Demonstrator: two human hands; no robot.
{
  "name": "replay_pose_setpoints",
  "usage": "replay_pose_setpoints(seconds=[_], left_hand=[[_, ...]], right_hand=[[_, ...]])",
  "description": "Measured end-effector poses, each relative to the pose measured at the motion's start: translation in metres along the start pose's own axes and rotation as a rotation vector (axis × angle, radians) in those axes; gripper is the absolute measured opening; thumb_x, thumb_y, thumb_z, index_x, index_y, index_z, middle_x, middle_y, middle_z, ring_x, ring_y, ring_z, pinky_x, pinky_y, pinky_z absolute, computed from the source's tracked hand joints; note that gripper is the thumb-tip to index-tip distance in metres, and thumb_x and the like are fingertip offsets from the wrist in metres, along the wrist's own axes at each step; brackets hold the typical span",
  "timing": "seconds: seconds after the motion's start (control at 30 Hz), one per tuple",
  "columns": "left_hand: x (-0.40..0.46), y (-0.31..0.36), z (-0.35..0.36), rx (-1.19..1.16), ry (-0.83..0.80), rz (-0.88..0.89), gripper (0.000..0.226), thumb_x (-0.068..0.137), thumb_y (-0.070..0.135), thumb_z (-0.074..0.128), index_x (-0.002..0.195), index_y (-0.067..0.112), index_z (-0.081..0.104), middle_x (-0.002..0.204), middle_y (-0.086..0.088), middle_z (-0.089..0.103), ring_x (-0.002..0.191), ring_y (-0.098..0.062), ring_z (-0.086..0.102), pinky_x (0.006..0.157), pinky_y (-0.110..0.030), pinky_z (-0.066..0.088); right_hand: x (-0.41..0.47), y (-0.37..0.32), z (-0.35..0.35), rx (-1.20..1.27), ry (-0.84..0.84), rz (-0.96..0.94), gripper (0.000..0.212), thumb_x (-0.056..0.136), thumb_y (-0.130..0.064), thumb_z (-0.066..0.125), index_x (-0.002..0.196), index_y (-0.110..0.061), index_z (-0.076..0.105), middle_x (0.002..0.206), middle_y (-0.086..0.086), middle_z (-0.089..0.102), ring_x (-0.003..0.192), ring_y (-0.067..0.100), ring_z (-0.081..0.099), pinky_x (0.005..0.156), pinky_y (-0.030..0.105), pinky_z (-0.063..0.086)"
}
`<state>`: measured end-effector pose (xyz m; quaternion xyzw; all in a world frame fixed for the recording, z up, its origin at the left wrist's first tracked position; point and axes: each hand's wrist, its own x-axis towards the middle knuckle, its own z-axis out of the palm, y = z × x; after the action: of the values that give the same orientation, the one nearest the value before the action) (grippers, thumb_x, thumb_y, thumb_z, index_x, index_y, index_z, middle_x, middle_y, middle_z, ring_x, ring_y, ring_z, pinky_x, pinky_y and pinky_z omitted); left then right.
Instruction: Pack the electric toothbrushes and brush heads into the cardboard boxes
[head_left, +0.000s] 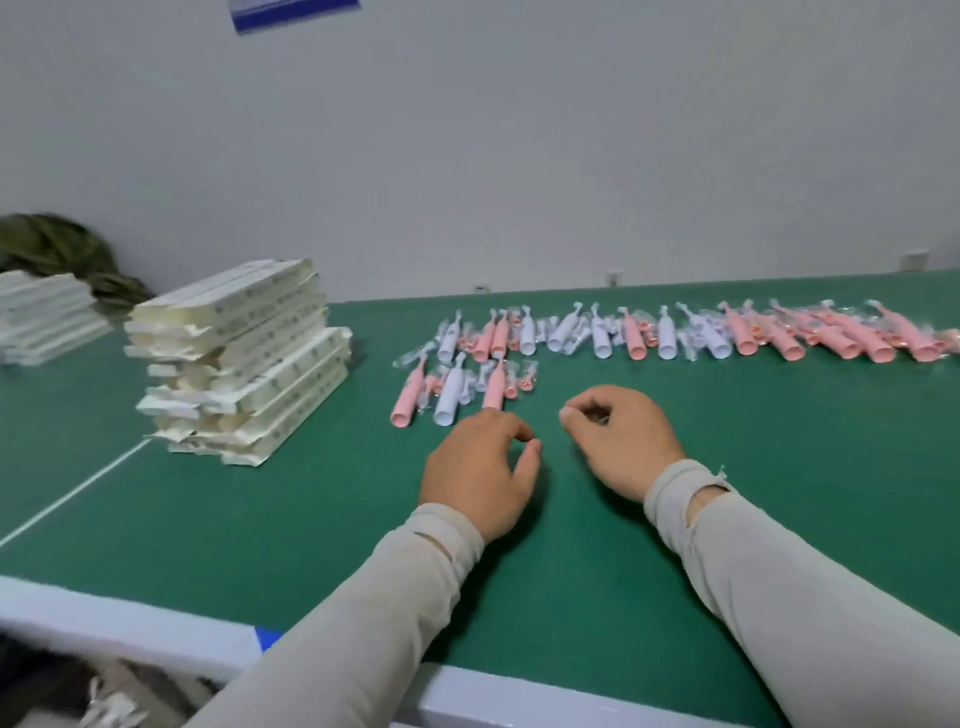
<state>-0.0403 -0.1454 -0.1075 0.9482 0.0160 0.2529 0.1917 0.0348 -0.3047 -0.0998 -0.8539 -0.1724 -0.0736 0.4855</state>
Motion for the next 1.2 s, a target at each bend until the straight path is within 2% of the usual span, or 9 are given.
replay_pose_setpoints(seconds=[0.2, 0.37, 0.47, 0.63, 0.8, 0.9, 0.97, 1.1, 1.2], left_hand=[[0.016, -0.089, -0.065, 0.281, 0.090, -0.301, 0.043, 0.095, 0.038, 0.058, 0.133, 0.018, 0.056, 0.138, -0.002, 0.052, 0.128, -0.024, 0.045, 0.101, -0.041, 0.042], [0.049, -0.130, -0.141, 0.483, 0.417, -0.317, 0.049, 0.092, 0.027, 0.063, 0.136, 0.006, 0.053, 0.141, -0.017, 0.049, 0.130, -0.037, 0.042, 0.110, -0.050, 0.037], [0.072, -0.144, -0.176, 0.654, 0.448, -0.369, 0.043, 0.092, 0.025, 0.061, 0.128, 0.003, 0.055, 0.132, -0.019, 0.054, 0.123, -0.038, 0.047, 0.104, -0.048, 0.039], [0.083, -0.155, -0.190, 0.892, 0.229, -0.583, 0.027, 0.095, 0.026, 0.049, 0.109, 0.014, 0.069, 0.099, -0.015, 0.067, 0.094, -0.034, 0.060, 0.086, -0.041, 0.049], [0.088, -0.163, -0.188, 0.891, 0.432, -0.418, 0.022, 0.089, 0.008, 0.049, 0.080, 0.004, 0.069, 0.077, -0.021, 0.064, 0.077, -0.035, 0.057, 0.080, -0.042, 0.044], [0.091, -0.161, -0.186, 0.858, 0.454, -0.361, 0.031, 0.096, 0.028, 0.053, 0.107, 0.003, 0.068, 0.109, -0.024, 0.065, 0.101, -0.041, 0.056, 0.086, -0.047, 0.042], [0.094, -0.159, -0.184, 0.880, 0.300, -0.483, 0.051, 0.093, 0.046, 0.055, 0.125, 0.006, 0.059, 0.127, -0.020, 0.059, 0.117, -0.038, 0.054, 0.097, -0.048, 0.041], [0.095, -0.159, -0.181, 0.992, 0.137, -0.575, 0.023, 0.093, 0.029, 0.048, 0.096, 0.019, 0.069, 0.077, -0.005, 0.057, 0.087, -0.030, 0.061, 0.093, -0.042, 0.045], [0.094, -0.157, -0.178, 1.026, 0.154, -0.523, 0.019, 0.084, 0.011, 0.050, 0.081, 0.015, 0.068, 0.062, -0.003, 0.044, 0.076, -0.029, 0.062, 0.087, -0.042, 0.046]], right_hand=[[-0.012, 0.022, 0.007, -0.023, -0.069, -0.094, 0.019, 0.088, -0.027, 0.070, 0.072, -0.037, 0.068, 0.073, -0.022, 0.069, 0.072, -0.003, 0.062, 0.073, 0.022, 0.050], [-0.011, 0.025, 0.007, 0.041, -0.022, -0.097, 0.018, 0.087, -0.021, 0.071, 0.071, -0.028, 0.070, 0.072, -0.022, 0.068, 0.067, 0.001, 0.061, 0.066, 0.016, 0.046], [-0.011, 0.025, 0.009, 0.053, -0.034, -0.085, 0.017, 0.087, -0.022, 0.071, 0.071, -0.027, 0.071, 0.071, -0.017, 0.069, 0.064, 0.006, 0.061, 0.065, 0.018, 0.048], [-0.011, 0.026, 0.009, 0.079, -0.015, -0.078, 0.017, 0.087, -0.023, 0.071, 0.071, -0.027, 0.071, 0.070, -0.013, 0.069, 0.057, 0.003, 0.056, 0.063, 0.020, 0.048], [-0.011, 0.028, 0.008, 0.058, -0.004, -0.071, 0.014, 0.087, -0.028, 0.069, 0.073, -0.029, 0.070, 0.068, -0.013, 0.068, 0.053, 0.001, 0.051, 0.061, 0.023, 0.050], [-0.010, 0.028, 0.009, 0.055, -0.008, -0.072, 0.014, 0.087, -0.029, 0.069, 0.074, -0.030, 0.070, 0.068, -0.014, 0.067, 0.053, 0.001, 0.052, 0.062, 0.024, 0.052], [-0.010, 0.027, 0.009, 0.053, -0.023, -0.073, 0.014, 0.087, -0.029, 0.068, 0.073, -0.030, 0.070, 0.069, -0.016, 0.067, 0.055, 0.000, 0.054, 0.060, 0.022, 0.049], [-0.012, 0.026, 0.008, 0.054, -0.032, -0.063, 0.014, 0.088, -0.029, 0.069, 0.073, -0.029, 0.070, 0.069, -0.012, 0.067, 0.053, 0.000, 0.051, 0.059, 0.018, 0.045], [-0.012, 0.027, 0.008, 0.050, -0.030, -0.058, 0.014, 0.088, -0.029, 0.068, 0.074, -0.029, 0.070, 0.068, -0.012, 0.067, 0.051, 0.000, 0.050, 0.056, 0.015, 0.045]])
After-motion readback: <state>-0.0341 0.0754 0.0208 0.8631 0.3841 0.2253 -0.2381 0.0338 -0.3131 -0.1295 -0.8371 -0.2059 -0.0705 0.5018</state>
